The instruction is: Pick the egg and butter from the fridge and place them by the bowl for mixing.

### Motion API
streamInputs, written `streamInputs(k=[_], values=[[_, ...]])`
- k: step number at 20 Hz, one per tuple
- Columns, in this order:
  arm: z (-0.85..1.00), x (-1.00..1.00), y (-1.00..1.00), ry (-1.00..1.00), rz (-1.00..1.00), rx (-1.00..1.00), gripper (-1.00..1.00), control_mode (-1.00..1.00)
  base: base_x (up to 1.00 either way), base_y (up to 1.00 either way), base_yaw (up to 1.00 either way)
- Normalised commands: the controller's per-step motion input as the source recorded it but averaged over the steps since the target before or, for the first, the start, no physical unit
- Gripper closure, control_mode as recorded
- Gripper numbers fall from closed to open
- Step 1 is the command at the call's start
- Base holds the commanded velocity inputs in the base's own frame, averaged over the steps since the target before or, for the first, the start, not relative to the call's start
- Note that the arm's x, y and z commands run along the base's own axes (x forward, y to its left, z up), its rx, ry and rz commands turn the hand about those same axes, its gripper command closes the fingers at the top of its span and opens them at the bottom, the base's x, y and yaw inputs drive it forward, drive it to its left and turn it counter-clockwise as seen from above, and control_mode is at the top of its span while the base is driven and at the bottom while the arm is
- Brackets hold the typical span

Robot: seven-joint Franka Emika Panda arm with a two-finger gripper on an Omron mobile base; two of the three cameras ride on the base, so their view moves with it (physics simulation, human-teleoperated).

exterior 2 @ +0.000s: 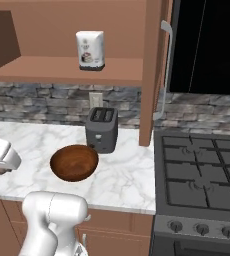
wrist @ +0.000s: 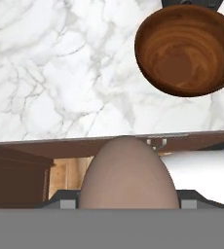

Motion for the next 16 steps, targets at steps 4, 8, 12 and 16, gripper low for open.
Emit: streamInputs(k=[4,8,12,16], values=[[0.00,0.64,0.11,0.01,0.00,0.00,1.00,-1.00,0.00,0.00,0.00],[-0.01,0.73,0.08,0.04,0.00,0.00,1.00,-1.00,0.00,0.00,0.00],[-0.07,0.73,0.20,0.03,0.00,0.00,1.00,-1.00,0.00,0.00,0.00],[-0.12,0.72,0.26,0.02,0.00,-0.02,1.00,-1.00,0.00,0.00,0.00]])
